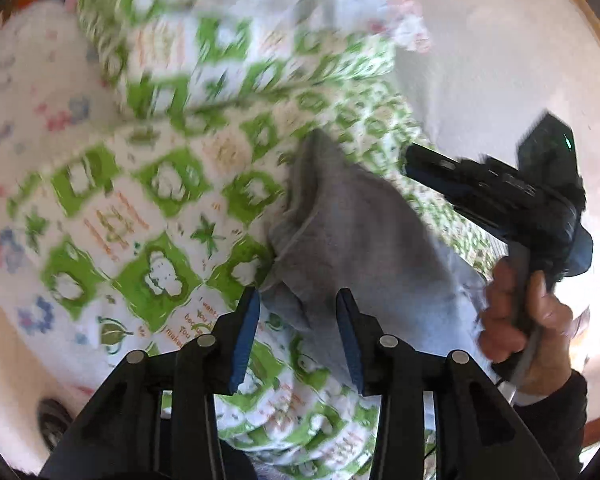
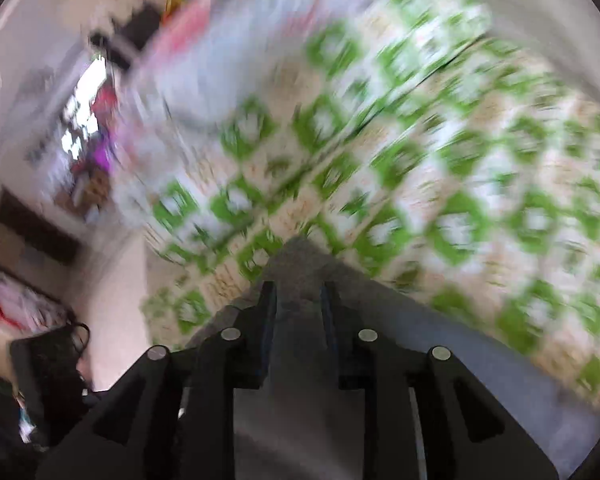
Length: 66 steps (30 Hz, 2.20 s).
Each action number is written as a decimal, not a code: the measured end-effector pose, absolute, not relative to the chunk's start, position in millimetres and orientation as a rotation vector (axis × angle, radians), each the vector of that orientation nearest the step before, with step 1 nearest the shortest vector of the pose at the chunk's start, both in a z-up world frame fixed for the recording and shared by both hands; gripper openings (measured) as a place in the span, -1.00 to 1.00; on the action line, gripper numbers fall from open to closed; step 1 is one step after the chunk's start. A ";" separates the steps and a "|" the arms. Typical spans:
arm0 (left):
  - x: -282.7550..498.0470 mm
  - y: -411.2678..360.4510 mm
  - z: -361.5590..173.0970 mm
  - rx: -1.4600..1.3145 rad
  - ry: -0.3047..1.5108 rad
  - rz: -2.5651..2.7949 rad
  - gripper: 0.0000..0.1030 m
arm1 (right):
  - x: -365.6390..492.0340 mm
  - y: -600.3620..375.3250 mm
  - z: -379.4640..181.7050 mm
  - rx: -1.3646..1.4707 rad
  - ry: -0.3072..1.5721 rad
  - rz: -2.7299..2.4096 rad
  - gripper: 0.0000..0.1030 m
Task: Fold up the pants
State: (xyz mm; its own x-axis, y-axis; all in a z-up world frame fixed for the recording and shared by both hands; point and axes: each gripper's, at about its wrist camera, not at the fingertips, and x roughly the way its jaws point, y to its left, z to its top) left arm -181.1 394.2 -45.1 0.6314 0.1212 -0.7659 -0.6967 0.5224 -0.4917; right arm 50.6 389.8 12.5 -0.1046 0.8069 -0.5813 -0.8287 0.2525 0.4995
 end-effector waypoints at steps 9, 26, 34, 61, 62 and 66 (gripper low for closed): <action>-131.9 302.2 -11.8 -0.705 0.759 0.234 0.00 | 120.0 212.7 16.7 0.159 0.935 1.097 -0.51; -45.4 224.1 -89.5 -0.575 1.039 -0.031 0.10 | 161.6 186.0 -54.2 0.154 1.117 0.969 -0.51; -52.7 205.1 -89.1 -0.456 1.112 -0.076 0.09 | 164.2 188.1 -38.5 0.210 1.033 0.968 -0.84; -29.8 84.1 -29.5 0.029 1.108 -0.317 0.11 | 7.6 -174.9 -48.8 0.140 0.898 0.547 -0.09; -27.5 80.7 -30.2 0.053 1.112 -0.322 0.11 | 5.8 -190.0 -51.2 0.117 0.894 0.535 -0.09; -13.9 62.6 -31.4 0.155 1.121 -0.338 0.11 | 2.9 -229.4 -62.0 -0.018 0.896 0.481 -0.09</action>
